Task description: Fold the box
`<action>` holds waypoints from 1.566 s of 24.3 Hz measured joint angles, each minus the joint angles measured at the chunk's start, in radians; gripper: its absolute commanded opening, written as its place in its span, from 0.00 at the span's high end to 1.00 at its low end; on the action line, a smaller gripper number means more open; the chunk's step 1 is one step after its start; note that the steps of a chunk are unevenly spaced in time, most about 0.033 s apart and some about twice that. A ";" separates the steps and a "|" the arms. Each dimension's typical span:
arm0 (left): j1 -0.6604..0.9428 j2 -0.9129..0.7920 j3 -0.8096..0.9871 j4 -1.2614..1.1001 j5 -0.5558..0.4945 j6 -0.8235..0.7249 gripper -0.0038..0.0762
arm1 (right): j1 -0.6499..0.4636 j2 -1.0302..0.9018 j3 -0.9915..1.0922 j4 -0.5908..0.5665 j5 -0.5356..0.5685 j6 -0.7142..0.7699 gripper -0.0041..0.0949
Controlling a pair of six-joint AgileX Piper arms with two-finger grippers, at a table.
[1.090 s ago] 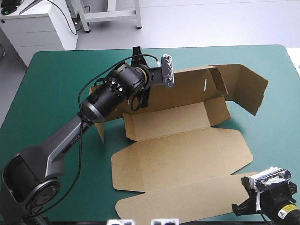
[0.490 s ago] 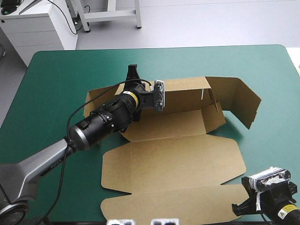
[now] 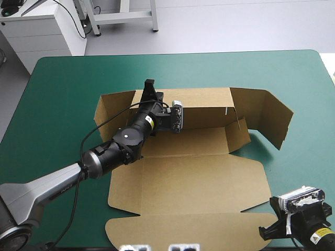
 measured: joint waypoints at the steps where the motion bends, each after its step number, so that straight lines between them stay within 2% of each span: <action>1: 0.000 0.000 0.009 0.034 -0.002 -0.039 0.96 | 0.000 0.000 0.000 0.000 -0.009 0.006 0.97; 6: 0.000 0.000 0.024 0.091 -0.008 -0.109 0.96 | 0.000 0.013 -0.010 0.009 -0.082 0.040 0.97; 11: 0.000 -0.001 0.025 0.095 -0.009 -0.123 0.96 | 0.000 0.125 -0.116 0.011 -0.106 0.037 0.97; 15: 0.000 -0.001 0.025 0.094 -0.009 -0.124 0.96 | 0.000 0.358 -0.339 0.003 -0.145 0.032 0.97; 20: 0.000 -0.001 0.025 0.090 0.004 -0.126 0.96 | 0.000 0.647 -0.600 -0.030 -0.144 0.063 0.97; 28: 0.000 -0.001 0.025 0.085 0.019 -0.127 0.96 | 0.000 1.254 -1.174 -0.038 0.023 0.152 0.97; 38: 0.000 -0.001 0.025 0.084 0.017 -0.127 0.96 | 0.001 1.560 -1.416 -0.040 0.156 0.231 0.97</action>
